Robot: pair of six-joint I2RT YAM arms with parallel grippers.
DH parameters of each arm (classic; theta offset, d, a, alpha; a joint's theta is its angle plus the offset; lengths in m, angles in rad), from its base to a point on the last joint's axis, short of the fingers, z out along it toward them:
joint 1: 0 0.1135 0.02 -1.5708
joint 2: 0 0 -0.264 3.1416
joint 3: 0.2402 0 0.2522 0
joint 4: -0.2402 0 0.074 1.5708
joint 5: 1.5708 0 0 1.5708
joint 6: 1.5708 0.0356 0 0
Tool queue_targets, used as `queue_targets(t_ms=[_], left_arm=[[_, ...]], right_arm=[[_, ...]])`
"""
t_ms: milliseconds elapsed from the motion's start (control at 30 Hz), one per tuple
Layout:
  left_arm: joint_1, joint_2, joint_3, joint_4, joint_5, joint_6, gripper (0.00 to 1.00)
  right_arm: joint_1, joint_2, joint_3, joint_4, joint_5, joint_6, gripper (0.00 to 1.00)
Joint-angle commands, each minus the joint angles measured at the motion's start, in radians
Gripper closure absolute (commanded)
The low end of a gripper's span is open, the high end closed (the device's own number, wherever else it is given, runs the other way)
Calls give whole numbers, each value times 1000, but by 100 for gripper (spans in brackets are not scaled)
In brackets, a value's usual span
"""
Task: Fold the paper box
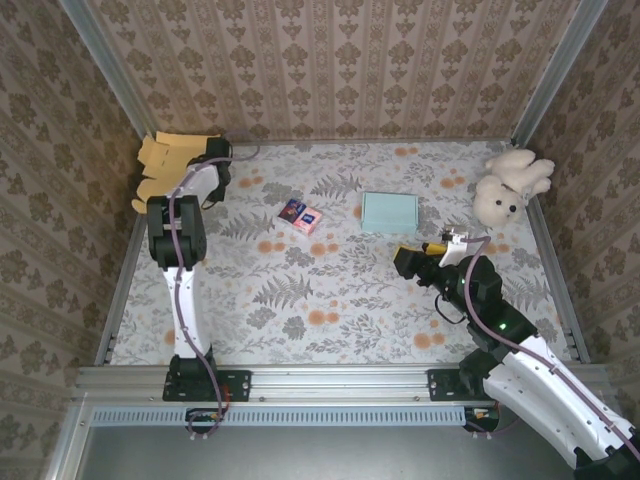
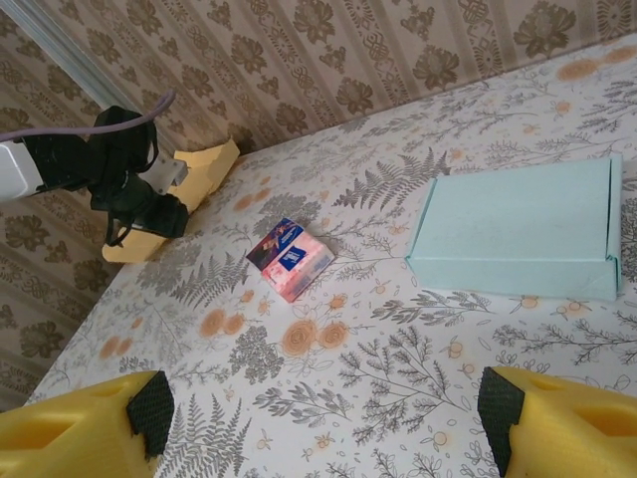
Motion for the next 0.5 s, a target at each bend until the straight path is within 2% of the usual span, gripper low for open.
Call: queue_targets(t_ms=[0, 33, 67, 200, 467], left_arm=[[-3, 15, 30, -17, -45, 20, 84], [-10, 2, 21, -7, -46, 25, 94], [-17, -17, 8, 10, -49, 30, 100], [-42, -145, -74, 98, -53, 2, 100], [-114, -543, -222, 97, -40, -239, 100]], right_arm=[[0, -6, -4, 20, -11, 15, 17], [0, -5, -3, 19, -11, 13, 17], [0, -5, -4, 20, -10, 13, 17], [0, 0, -6, 25, -6, 11, 17], [1, 17, -4, 24, 7, 7, 16]])
